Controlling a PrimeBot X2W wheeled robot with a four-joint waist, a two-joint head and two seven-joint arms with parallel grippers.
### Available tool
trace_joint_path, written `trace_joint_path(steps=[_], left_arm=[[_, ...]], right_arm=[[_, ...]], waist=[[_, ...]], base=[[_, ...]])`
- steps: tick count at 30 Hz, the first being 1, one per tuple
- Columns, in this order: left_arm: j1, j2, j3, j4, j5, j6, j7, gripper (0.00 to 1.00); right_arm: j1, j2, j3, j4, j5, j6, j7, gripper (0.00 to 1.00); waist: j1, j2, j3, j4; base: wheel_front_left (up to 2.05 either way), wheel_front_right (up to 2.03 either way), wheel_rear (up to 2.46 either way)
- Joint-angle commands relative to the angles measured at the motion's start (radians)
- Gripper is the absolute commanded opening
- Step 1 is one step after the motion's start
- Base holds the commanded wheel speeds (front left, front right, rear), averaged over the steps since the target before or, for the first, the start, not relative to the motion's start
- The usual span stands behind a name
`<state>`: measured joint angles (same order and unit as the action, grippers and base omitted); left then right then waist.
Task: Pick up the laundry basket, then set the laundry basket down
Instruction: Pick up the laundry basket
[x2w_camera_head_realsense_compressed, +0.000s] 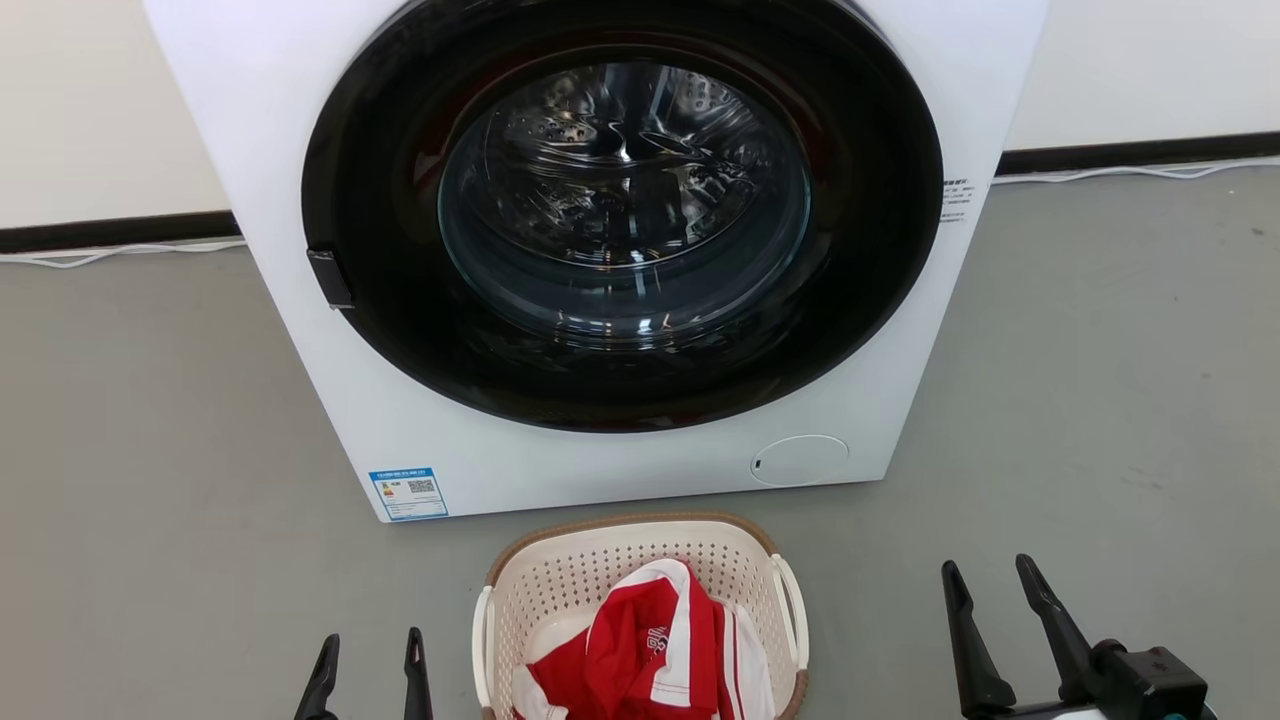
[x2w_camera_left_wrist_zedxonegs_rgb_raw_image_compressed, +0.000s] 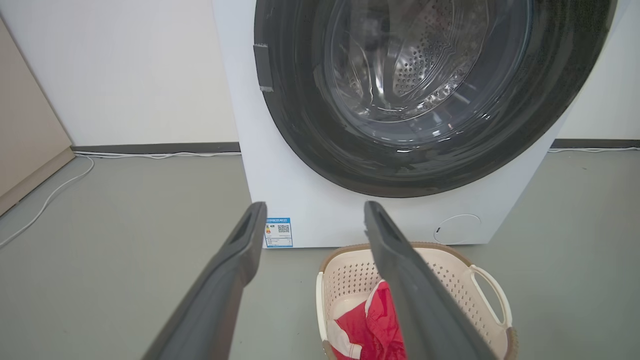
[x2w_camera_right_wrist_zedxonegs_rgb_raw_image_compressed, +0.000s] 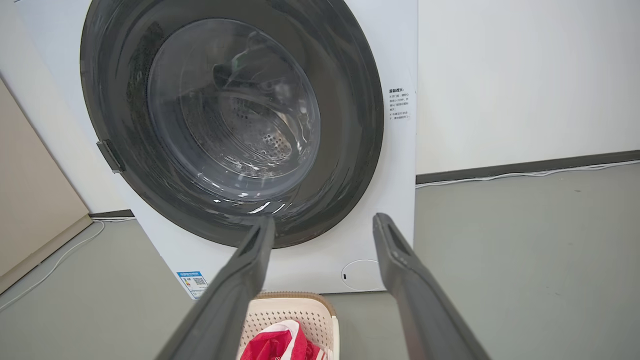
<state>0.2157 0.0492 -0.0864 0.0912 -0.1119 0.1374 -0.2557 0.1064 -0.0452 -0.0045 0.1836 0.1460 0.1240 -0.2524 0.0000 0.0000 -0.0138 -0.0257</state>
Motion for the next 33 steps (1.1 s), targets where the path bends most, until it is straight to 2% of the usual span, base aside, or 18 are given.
trace_joint_path(steps=[1, 7, 16, 24, 33], left_arm=[[-0.030, 0.001, 0.032, -0.021, 0.007, -0.003, -0.006, 1.00], [-0.042, 0.001, 0.033, -0.008, 0.009, -0.008, -0.006, 1.00], [-0.123, 0.001, 0.039, 0.035, 0.017, -0.022, -0.006, 1.00], [-0.264, 0.001, 0.041, 0.126, 0.016, -0.040, -0.006, 1.00], [-0.477, 0.005, 0.050, 0.292, 0.020, -0.062, -0.006, 1.00]], right_arm=[[-0.021, -0.005, 0.017, -0.021, 0.006, 0.007, -0.009, 1.00], [-0.027, -0.005, 0.005, -0.020, 0.008, 0.007, -0.009, 1.00], [-0.099, -0.005, -0.006, 0.009, 0.011, 0.007, -0.009, 1.00], [-0.231, -0.005, -0.016, 0.065, -0.015, 0.007, -0.009, 1.00], [-0.427, -0.005, -0.028, 0.190, -0.049, 0.007, -0.009, 1.00]], waist=[[0.0000, 0.0000, 0.002, -0.001], [0.0000, 0.0000, 0.029, -0.008], [0.0000, 0.0000, 0.131, -0.010], [0.0000, 0.0000, 0.269, -0.007], [0.0000, 0.0000, 0.463, 0.002]], base=[[0.00, 0.00, 0.00], [0.00, 0.00, 0.00], [0.00, 0.00, 0.00], [0.00, 0.00, 0.00], [0.00, 0.00, 0.00]])
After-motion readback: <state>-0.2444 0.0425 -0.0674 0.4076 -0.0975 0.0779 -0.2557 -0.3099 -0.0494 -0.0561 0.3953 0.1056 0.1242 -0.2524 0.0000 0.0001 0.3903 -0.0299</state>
